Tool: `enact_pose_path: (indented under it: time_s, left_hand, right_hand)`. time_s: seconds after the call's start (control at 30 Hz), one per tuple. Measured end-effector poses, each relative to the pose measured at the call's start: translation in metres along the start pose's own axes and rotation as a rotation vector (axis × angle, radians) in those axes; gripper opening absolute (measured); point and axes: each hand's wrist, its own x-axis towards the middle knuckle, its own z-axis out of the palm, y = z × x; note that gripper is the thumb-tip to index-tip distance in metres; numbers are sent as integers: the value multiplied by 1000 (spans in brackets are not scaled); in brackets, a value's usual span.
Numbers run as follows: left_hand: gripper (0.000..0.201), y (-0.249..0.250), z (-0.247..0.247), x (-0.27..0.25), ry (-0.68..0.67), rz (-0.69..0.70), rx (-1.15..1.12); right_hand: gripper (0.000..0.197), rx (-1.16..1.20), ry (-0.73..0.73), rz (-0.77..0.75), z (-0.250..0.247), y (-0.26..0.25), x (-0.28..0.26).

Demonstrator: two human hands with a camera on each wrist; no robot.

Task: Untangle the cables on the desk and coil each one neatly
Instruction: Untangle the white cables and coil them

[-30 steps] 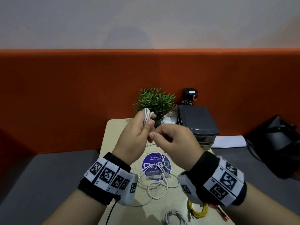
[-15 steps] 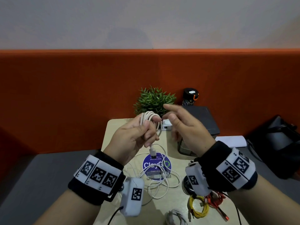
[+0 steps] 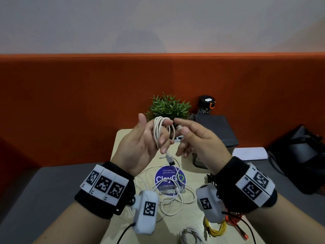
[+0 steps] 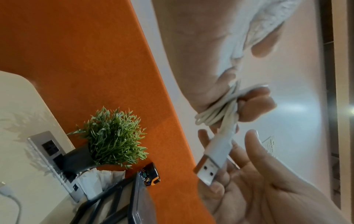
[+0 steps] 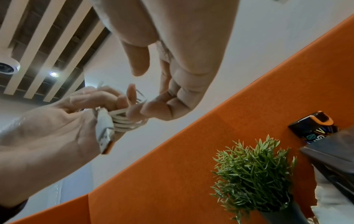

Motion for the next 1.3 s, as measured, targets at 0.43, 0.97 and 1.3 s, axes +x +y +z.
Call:
enact_pose_path:
  time_s: [0.43, 0.97, 1.3]
  left_hand:
    - [15, -4, -10, 2, 42, 62, 42]
    - [21, -3, -8, 0, 19, -16, 46]
    - [22, -12, -5, 0, 4, -75, 90]
  right_hand:
    - [27, -222, 75, -44, -1, 5, 5]
    - [13, -415, -15, -77, -8, -1, 1]
    - [15, -1057, 424, -447, -15, 5, 10]
